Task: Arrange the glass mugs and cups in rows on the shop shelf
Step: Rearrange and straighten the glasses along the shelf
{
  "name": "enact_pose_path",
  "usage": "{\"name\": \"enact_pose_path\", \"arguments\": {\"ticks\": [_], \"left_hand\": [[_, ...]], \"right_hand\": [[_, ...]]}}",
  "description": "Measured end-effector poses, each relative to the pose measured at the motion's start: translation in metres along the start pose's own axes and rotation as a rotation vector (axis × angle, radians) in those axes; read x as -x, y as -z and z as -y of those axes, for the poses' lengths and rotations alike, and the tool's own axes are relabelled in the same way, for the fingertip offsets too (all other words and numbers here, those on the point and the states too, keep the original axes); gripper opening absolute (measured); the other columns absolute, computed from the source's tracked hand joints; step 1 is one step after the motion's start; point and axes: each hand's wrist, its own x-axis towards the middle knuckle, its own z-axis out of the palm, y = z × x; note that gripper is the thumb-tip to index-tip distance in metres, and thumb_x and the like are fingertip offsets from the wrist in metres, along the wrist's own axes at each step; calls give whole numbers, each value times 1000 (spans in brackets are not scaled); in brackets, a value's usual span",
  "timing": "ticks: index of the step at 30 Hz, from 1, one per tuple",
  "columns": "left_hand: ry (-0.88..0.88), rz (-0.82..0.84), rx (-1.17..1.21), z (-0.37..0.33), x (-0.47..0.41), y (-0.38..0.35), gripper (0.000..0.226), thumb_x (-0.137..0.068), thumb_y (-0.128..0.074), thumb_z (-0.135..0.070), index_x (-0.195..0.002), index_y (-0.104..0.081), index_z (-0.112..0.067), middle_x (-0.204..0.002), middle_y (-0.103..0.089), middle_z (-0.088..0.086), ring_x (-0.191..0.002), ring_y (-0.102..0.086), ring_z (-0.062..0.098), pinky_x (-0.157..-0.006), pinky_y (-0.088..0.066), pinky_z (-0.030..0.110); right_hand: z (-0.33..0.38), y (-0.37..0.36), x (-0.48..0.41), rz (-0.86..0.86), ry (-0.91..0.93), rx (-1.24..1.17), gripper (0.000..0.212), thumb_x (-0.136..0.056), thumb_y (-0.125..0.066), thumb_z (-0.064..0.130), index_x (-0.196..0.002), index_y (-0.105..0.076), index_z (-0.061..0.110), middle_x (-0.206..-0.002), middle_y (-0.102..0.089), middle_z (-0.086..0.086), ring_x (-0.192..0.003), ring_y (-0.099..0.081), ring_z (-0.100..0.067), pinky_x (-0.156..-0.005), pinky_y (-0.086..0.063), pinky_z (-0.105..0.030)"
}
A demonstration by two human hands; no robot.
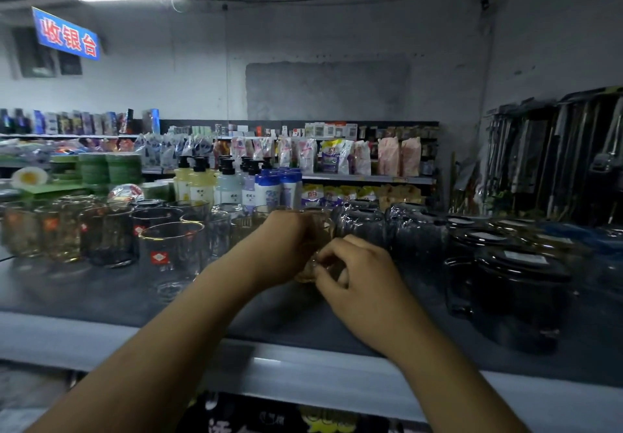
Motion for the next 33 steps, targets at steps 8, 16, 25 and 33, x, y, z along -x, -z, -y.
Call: {"name": "enact_pose_path", "arguments": {"ticks": [8,16,25,33], "left_hand": [[89,-8,50,-22,13,16,12,-95,-63,-14,-94,-74,-8,-81,-71,-1,-53,-53,-4,-55,-47,11],[108,-299,195,-28,39,34,2,-90,-72,-10,-88,-73,-9,-75,-71,0,-59,-70,13,-60,-59,37],[174,-598,772,-41,94,15,2,-93,-68,-7,-92,-66,-6,-84,-74,6,-79,-76,18,-73,-63,36],[60,-497,983,-19,108,2,8,-93,-71,-18,-99,-71,-13,-97,-73,8,-89,-73,30,-79,-59,57]], "right_hand": [[4,3,2,50,-36,-23,9,-94,-57,26,-90,-62,20,-96,-57,3,-75,-59,-14,-72,-57,-44],[6,5,4,17,-49,-32,19,-99,-54,27,-81,-53,21,-82,-58,2,-68,-59,-15,-67,-56,-42],[27,19,-1,65,-312,-631,72,-83,-59,68,-137,-49,21,-116,-71,-3,-66,-75,-21,-56,-62,-40],[54,10,-6,-26,-499,-1000,55,-81,-71,50,-124,-60,17,-106,-76,-13,-87,-76,-29,-60,-57,-40]]}}
